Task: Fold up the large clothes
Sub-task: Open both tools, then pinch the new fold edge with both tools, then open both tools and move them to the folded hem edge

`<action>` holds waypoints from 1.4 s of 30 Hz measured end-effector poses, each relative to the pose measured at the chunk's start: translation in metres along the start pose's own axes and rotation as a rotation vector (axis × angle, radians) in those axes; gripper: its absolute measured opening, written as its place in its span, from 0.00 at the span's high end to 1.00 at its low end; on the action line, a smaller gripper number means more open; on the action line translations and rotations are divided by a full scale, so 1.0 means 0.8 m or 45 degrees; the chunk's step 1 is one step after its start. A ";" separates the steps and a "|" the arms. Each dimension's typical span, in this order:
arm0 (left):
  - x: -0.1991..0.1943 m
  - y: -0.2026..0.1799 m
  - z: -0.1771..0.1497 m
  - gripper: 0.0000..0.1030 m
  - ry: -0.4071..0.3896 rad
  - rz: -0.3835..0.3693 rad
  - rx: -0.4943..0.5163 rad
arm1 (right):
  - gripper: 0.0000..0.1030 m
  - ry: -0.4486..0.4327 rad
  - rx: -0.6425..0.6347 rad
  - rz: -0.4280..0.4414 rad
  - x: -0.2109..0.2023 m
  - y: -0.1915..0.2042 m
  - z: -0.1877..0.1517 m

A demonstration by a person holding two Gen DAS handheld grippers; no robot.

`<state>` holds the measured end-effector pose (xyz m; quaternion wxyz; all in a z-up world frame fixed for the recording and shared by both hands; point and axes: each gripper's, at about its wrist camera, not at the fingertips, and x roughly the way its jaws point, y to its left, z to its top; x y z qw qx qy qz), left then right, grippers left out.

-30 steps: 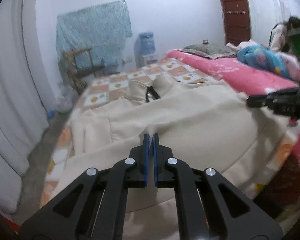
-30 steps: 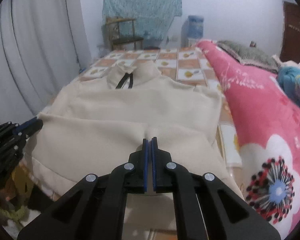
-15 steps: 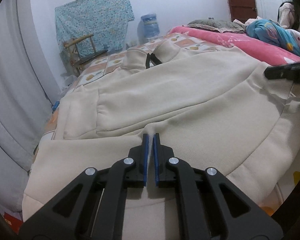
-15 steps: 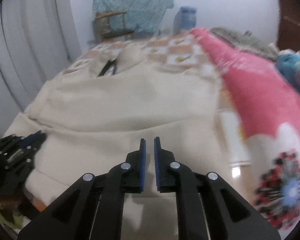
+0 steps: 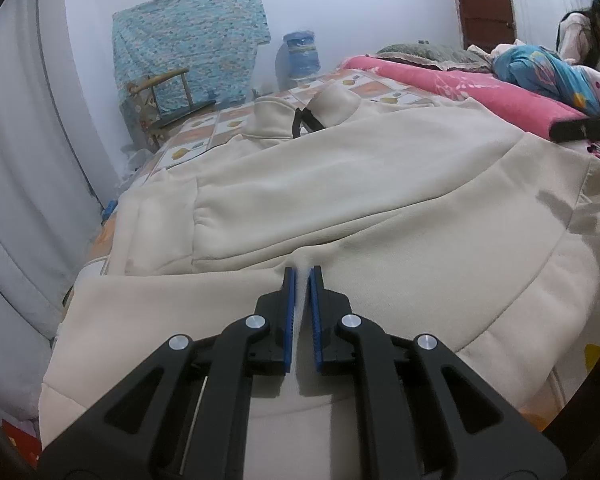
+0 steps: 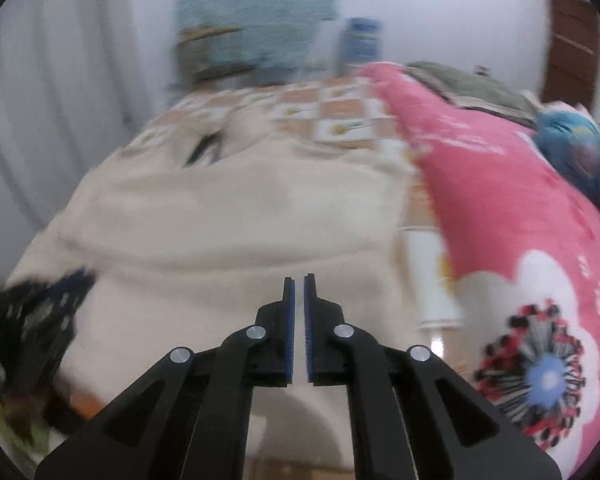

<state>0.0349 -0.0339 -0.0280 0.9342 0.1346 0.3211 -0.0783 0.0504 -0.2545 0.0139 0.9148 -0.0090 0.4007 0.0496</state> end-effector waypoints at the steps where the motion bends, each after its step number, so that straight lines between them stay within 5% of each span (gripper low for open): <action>1: 0.000 0.000 0.000 0.92 -0.002 -0.001 -0.004 | 0.94 0.023 -0.022 0.005 0.006 0.006 -0.007; 4: 0.001 0.001 -0.001 0.92 -0.013 -0.006 -0.016 | 0.94 0.152 0.012 -0.008 0.043 0.006 -0.029; 13: -0.014 0.057 -0.021 0.74 0.019 -0.030 -0.164 | 0.94 0.126 0.061 0.028 0.041 0.001 -0.033; 15: -0.017 0.084 -0.031 0.74 0.045 0.102 -0.201 | 0.94 0.120 0.068 0.032 0.040 -0.002 -0.034; 18: -0.021 0.146 -0.049 0.76 0.064 0.179 -0.355 | 0.94 0.113 0.078 0.043 0.045 -0.006 -0.031; 21: -0.023 0.185 -0.057 0.91 0.069 0.136 -0.493 | 0.94 0.106 0.080 0.008 0.039 -0.010 -0.026; 26: -0.020 0.198 -0.064 0.91 0.035 0.062 -0.584 | 0.96 0.080 0.128 -0.152 0.036 -0.043 -0.023; 28: -0.019 0.199 -0.065 0.91 0.028 0.056 -0.600 | 0.97 0.073 0.178 -0.086 0.043 -0.061 -0.032; 34: -0.022 0.197 -0.052 0.91 0.085 0.082 -0.559 | 0.91 0.066 0.165 -0.122 0.024 -0.048 -0.027; 37: -0.044 0.182 -0.037 0.64 0.045 0.118 -0.486 | 0.71 -0.007 0.116 -0.065 -0.008 -0.031 -0.024; 39: -0.064 0.162 -0.028 0.50 -0.006 0.048 -0.423 | 0.56 -0.051 0.050 -0.018 -0.027 -0.011 -0.026; 42: -0.073 0.120 -0.022 0.32 0.014 -0.074 -0.310 | 0.48 -0.062 -0.065 0.084 -0.042 0.026 -0.037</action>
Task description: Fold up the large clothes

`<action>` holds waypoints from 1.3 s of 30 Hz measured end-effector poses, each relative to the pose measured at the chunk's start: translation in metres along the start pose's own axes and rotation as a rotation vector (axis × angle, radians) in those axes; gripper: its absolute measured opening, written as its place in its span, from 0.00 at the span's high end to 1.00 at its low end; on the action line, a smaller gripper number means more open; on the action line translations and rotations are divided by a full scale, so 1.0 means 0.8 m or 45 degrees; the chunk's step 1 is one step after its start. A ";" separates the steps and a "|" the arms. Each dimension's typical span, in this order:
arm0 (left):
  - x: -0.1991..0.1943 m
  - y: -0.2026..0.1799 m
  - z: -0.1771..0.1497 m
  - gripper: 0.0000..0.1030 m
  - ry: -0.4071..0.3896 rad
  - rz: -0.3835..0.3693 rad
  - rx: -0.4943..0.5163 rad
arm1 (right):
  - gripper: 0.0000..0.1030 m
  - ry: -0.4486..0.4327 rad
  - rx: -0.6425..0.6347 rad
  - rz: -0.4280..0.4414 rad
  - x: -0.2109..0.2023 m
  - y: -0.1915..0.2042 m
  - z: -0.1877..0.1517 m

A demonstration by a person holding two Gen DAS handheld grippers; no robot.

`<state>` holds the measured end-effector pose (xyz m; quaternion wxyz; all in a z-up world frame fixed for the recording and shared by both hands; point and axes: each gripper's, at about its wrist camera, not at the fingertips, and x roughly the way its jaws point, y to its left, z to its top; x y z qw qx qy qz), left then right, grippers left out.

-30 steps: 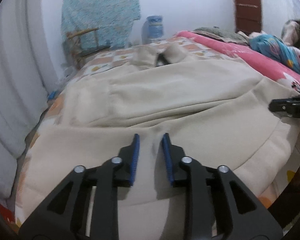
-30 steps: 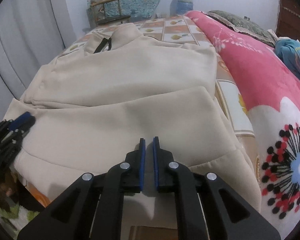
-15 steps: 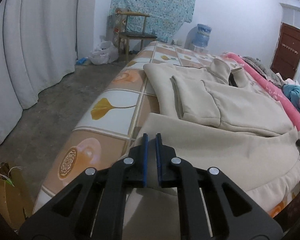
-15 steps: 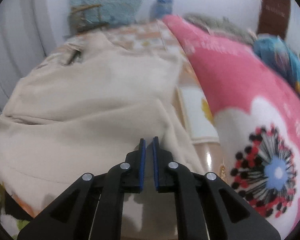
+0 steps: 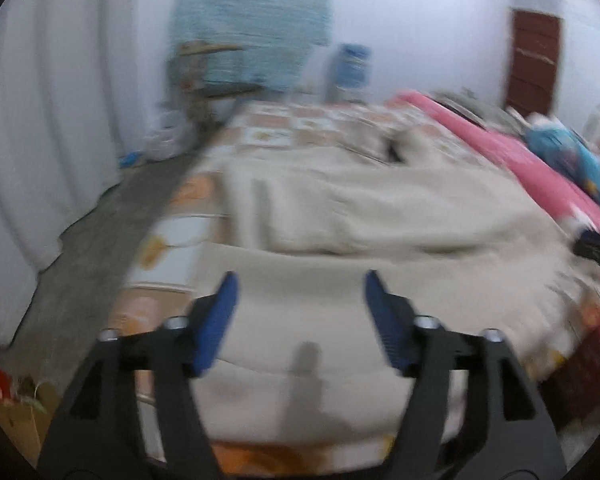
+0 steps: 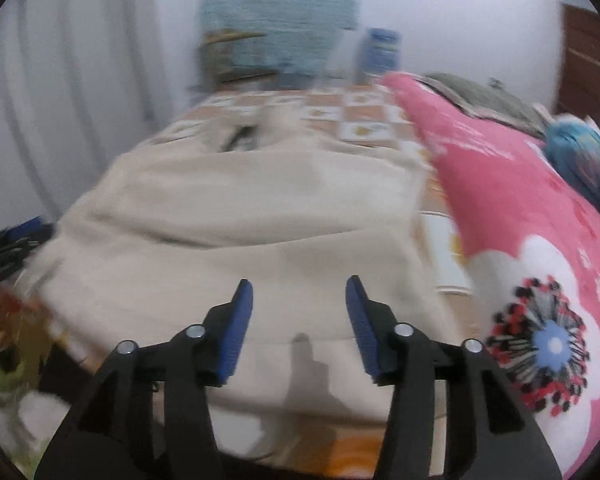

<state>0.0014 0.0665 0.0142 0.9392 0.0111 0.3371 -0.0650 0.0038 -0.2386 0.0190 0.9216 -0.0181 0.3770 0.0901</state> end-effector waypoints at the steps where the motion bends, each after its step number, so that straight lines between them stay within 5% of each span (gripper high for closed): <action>1: 0.002 -0.012 -0.005 0.31 0.026 -0.040 0.022 | 0.46 0.006 -0.035 0.028 0.001 0.012 -0.005; 3: 0.016 -0.036 -0.018 0.24 0.109 -0.114 0.050 | 0.43 0.038 -0.089 0.053 0.009 0.031 -0.016; 5: 0.038 -0.053 -0.035 0.18 0.197 -0.074 0.089 | 0.39 0.111 -0.123 0.024 0.033 0.042 -0.032; 7: 0.039 -0.063 -0.043 0.14 0.139 -0.013 0.139 | 0.36 0.118 -0.125 -0.006 0.047 0.040 -0.042; 10: 0.038 -0.056 -0.038 0.13 0.153 -0.048 0.094 | 0.35 0.137 -0.128 -0.027 0.038 0.047 -0.035; 17: 0.044 -0.059 -0.037 0.11 0.166 -0.035 0.100 | 0.32 0.031 -0.177 0.135 0.016 0.088 -0.031; 20: 0.046 -0.060 -0.037 0.09 0.187 -0.035 0.095 | 0.25 0.129 -0.208 0.076 0.052 0.097 -0.045; 23: 0.047 -0.063 -0.037 0.09 0.194 -0.014 0.101 | 0.22 0.094 -0.289 -0.002 0.049 0.112 -0.049; 32: 0.047 -0.062 -0.036 0.08 0.204 -0.010 0.081 | 0.21 0.060 -0.117 0.046 0.032 0.077 -0.021; 36: 0.047 -0.062 -0.035 0.08 0.211 -0.001 0.079 | 0.07 0.148 -0.094 -0.067 0.060 0.066 -0.025; 39: 0.048 -0.064 -0.036 0.08 0.216 0.011 0.088 | 0.06 0.168 -0.007 -0.023 0.071 0.051 -0.027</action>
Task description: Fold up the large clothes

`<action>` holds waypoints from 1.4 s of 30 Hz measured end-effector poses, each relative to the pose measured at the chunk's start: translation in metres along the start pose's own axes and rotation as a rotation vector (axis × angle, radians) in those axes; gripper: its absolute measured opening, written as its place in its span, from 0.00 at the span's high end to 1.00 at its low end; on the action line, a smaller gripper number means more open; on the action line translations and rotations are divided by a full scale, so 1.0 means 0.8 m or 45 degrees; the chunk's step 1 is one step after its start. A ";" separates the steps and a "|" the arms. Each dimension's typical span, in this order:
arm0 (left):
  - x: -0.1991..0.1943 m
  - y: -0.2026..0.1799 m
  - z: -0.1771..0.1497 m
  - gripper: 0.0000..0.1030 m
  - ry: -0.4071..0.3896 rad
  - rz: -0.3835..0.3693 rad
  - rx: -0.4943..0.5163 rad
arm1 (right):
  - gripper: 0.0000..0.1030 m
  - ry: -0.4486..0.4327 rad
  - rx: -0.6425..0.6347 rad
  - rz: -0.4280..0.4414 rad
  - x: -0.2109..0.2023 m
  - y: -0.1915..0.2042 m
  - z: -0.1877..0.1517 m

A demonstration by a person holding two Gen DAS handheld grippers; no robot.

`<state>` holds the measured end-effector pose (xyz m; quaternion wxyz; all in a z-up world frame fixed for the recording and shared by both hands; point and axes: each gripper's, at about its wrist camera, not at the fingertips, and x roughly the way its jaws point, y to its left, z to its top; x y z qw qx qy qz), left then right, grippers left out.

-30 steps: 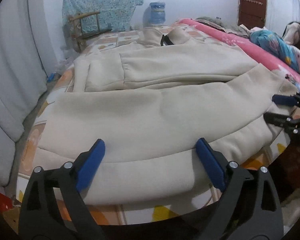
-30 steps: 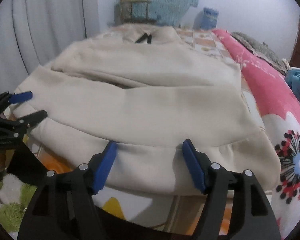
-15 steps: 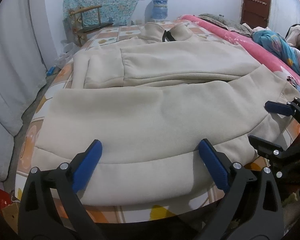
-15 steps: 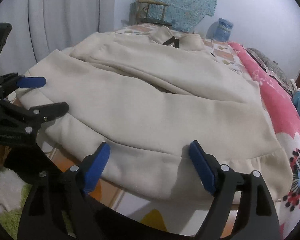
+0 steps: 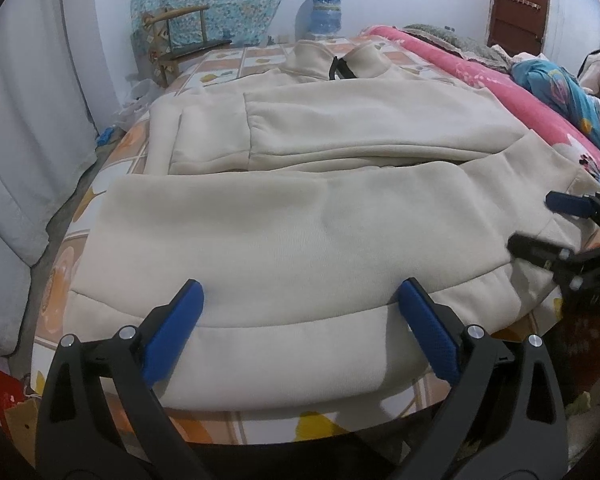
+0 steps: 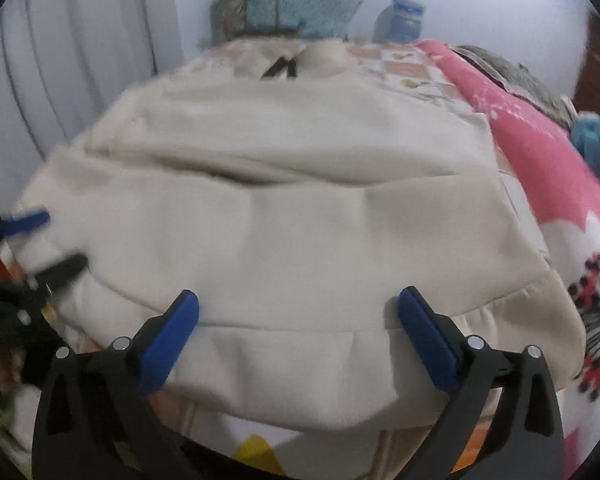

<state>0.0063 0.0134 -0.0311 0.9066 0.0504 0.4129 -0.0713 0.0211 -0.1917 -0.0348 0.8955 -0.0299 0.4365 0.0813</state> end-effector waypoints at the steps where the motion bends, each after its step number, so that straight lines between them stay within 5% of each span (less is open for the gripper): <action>1: 0.000 0.000 0.000 0.08 0.004 0.002 -0.003 | 0.06 0.006 -0.002 0.000 0.001 0.000 0.001; 42: 0.004 -0.007 0.008 0.07 0.110 0.063 -0.041 | 0.06 0.186 0.074 -0.059 0.021 0.003 0.029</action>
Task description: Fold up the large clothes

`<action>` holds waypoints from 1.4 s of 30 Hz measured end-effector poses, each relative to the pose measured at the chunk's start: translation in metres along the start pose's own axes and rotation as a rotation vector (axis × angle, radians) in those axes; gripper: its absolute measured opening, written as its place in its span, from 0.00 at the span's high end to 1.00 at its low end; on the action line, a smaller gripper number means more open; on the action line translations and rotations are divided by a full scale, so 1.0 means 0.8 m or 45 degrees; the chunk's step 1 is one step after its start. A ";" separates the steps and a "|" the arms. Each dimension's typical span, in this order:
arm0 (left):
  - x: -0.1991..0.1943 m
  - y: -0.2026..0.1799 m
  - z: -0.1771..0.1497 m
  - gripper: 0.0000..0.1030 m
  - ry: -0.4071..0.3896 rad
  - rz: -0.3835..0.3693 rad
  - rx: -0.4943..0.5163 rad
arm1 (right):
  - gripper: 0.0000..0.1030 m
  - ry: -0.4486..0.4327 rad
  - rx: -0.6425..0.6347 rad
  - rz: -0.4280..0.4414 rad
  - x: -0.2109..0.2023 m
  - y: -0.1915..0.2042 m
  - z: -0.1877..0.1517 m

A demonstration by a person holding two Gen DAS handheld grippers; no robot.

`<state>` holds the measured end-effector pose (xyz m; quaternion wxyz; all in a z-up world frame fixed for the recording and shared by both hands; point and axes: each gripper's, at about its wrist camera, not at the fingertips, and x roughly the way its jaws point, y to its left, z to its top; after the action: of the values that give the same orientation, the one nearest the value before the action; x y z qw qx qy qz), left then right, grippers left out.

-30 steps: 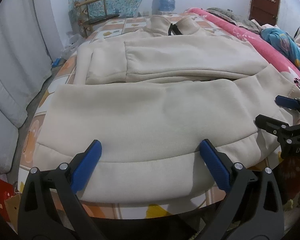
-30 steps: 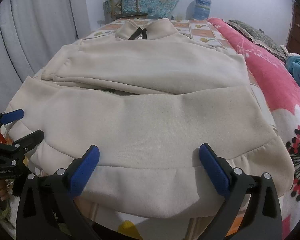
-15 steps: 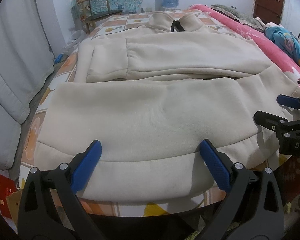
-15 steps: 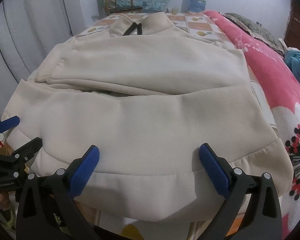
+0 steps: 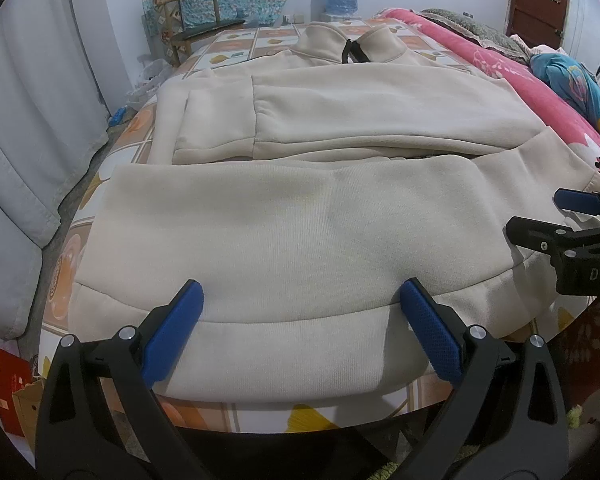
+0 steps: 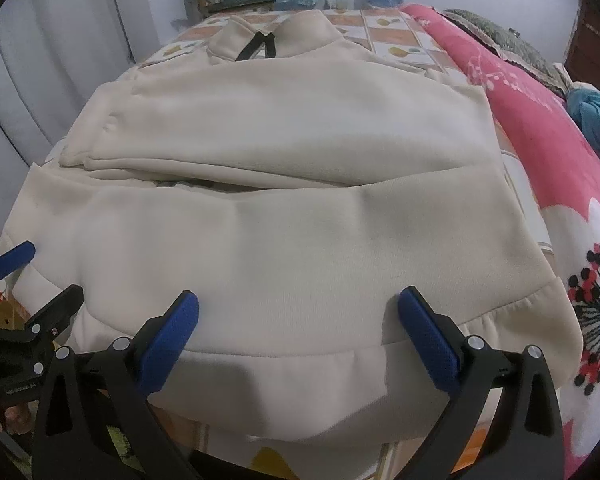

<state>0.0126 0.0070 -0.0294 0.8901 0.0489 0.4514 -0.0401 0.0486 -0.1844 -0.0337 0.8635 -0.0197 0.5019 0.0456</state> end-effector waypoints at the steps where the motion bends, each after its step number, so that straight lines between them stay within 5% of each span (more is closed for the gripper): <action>1: 0.000 0.000 0.000 0.07 0.002 -0.001 0.000 | 0.06 0.005 0.002 -0.002 0.001 0.000 0.001; 15: -0.004 0.008 0.007 0.07 0.031 -0.050 0.013 | 0.06 0.070 -0.029 0.022 0.001 -0.003 0.008; 20: -0.035 0.030 0.044 0.07 -0.103 -0.052 0.058 | 0.06 0.001 -0.075 0.074 -0.033 -0.011 0.042; 25: -0.050 0.058 0.122 0.07 -0.229 -0.074 0.072 | 0.06 -0.187 -0.156 0.121 -0.079 -0.026 0.120; 31: -0.018 0.076 0.244 0.07 -0.338 -0.190 0.021 | 0.06 -0.247 -0.143 0.230 -0.066 -0.054 0.234; 37: 0.086 0.069 0.349 0.16 -0.239 -0.348 -0.084 | 0.06 -0.125 -0.045 0.386 0.017 -0.074 0.349; 39: 0.133 0.064 0.375 0.26 -0.142 -0.390 -0.148 | 0.07 -0.038 0.028 0.436 0.059 -0.080 0.376; 42: 0.187 0.060 0.390 0.28 -0.020 -0.444 -0.225 | 0.13 0.077 0.132 0.491 0.122 -0.088 0.405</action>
<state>0.3559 0.0117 0.0352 0.8740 -0.1085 0.4479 -0.1542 0.3838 -0.2231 0.0409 0.8232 0.1200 0.5237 0.1834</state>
